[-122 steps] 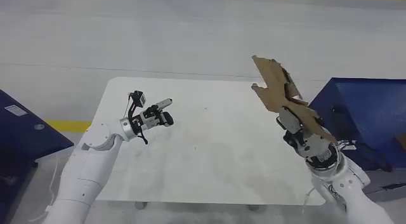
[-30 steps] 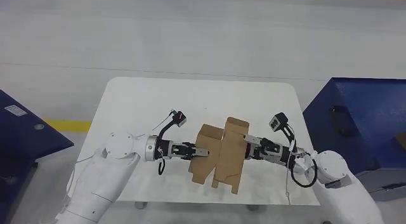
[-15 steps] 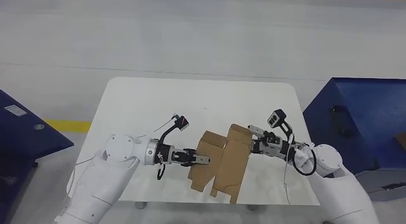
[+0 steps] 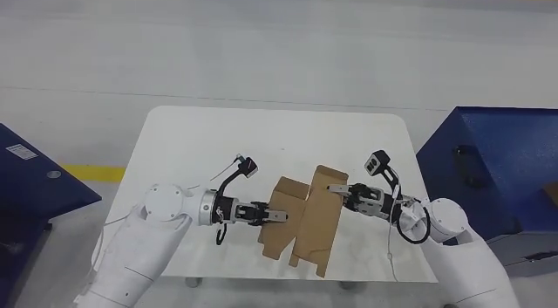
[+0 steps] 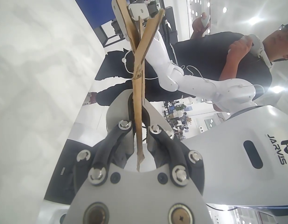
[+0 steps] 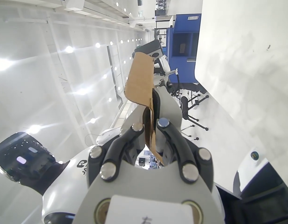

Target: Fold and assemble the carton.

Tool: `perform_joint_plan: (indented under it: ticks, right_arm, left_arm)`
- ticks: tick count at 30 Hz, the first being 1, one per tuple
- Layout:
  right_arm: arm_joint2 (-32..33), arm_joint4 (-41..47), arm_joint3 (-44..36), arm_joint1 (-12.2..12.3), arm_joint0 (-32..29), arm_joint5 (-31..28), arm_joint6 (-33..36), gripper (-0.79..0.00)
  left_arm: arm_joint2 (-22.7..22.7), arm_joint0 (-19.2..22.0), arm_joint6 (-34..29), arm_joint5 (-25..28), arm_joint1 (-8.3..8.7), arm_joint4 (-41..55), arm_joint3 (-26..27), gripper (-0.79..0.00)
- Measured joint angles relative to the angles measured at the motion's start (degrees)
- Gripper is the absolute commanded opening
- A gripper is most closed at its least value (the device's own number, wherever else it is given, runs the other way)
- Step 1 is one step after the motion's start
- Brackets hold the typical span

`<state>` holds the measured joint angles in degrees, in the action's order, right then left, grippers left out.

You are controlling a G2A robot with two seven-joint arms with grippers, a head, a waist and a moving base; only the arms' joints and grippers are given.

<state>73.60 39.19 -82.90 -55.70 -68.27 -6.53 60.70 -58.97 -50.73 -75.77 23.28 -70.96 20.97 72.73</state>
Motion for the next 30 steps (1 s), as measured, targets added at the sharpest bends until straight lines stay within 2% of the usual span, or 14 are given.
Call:
perform_joint_plan:
  ticks: [17,20,23,26,30]
  right_arm:
    - [2.4,3.8,0.8,-0.2,-0.7,-0.5,-2.2,-0.785]
    - [2.8,2.5,0.2,-0.3,-1.4,-2.4,-5.4,-0.785]
    - [3.5,1.0,-0.2,-0.5,-1.9,-5.4,-9.2,-0.785]
    - [3.8,-0.6,-1.0,-0.7,-2.7,-8.6,-11.5,-0.785]
    - [4.1,-1.5,-2.5,-0.8,-3.4,-10.3,-12.1,-0.785]
  left_arm:
    - [-2.7,-0.1,0.0,-0.3,0.74,4.6,-2.3,0.0]
    - [-4.5,-0.9,2.9,1.7,1.2,3.1,-1.6,0.0]
    - [-7.7,-3.4,8.8,6.8,2.11,-3.2,2.2,0.0]
    - [-8.9,-7.1,17.3,11.7,2.83,-17.9,9.5,0.0]
    - [-7.4,-12.4,29.7,11.1,2.9,-42.6,19.9,0.0]
